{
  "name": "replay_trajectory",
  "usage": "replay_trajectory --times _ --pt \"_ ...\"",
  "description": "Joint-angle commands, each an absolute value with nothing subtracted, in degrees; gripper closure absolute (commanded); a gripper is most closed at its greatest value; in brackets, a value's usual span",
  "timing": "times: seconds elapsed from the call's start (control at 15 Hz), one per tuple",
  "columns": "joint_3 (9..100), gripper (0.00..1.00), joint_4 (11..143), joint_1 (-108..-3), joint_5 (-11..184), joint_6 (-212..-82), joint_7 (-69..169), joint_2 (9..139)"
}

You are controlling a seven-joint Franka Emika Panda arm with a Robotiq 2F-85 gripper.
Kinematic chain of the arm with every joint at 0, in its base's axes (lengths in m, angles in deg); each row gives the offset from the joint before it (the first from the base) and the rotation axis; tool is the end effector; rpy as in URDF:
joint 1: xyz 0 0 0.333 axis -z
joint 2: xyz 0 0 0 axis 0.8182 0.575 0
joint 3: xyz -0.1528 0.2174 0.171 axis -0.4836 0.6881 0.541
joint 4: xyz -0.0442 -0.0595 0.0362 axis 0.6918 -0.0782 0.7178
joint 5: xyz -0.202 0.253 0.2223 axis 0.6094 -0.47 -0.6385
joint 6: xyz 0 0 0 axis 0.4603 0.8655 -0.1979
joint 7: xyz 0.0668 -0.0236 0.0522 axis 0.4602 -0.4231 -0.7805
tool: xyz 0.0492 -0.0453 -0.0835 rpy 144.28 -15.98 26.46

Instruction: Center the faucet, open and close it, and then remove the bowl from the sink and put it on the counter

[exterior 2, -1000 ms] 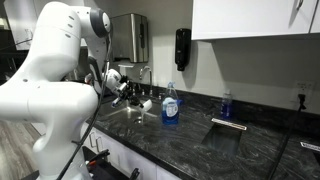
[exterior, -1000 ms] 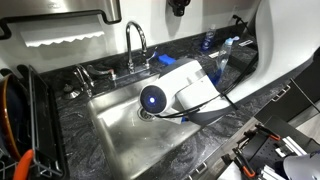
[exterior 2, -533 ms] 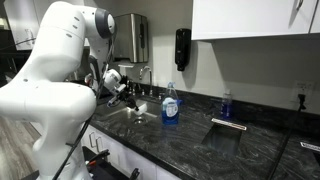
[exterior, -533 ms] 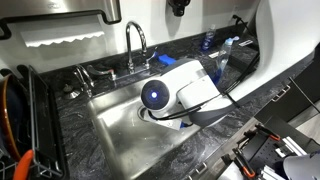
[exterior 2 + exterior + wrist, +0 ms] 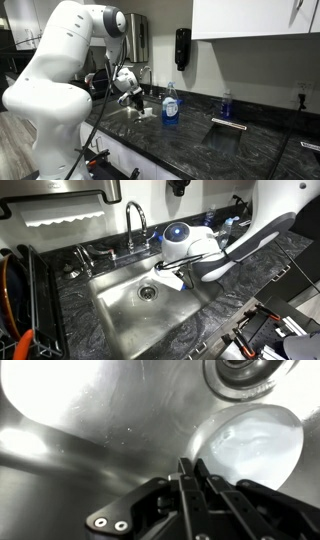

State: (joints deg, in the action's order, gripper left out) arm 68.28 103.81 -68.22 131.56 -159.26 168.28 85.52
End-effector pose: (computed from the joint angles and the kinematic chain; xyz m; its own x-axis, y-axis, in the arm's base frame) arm 0.5308 0.2384 0.1866 0.4464 -0.8255 0.3454 -0.8564 -0.5060 -0.1025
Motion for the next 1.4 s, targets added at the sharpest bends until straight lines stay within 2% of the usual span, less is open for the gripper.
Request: replay_trajectory --times 0.0,0.47,1.0,1.33 --pt "67.94 0.98 106.67 -63.84 118.98 -166.94 157.95 84.43" --pt "61.66 0.98 108.80 -66.58 100.98 -166.23 145.23 79.29" --pt "52.94 0.98 109.53 -73.67 107.33 -167.22 155.03 75.30" --pt "50.82 0.98 109.73 -73.79 110.69 -166.83 163.53 74.27"
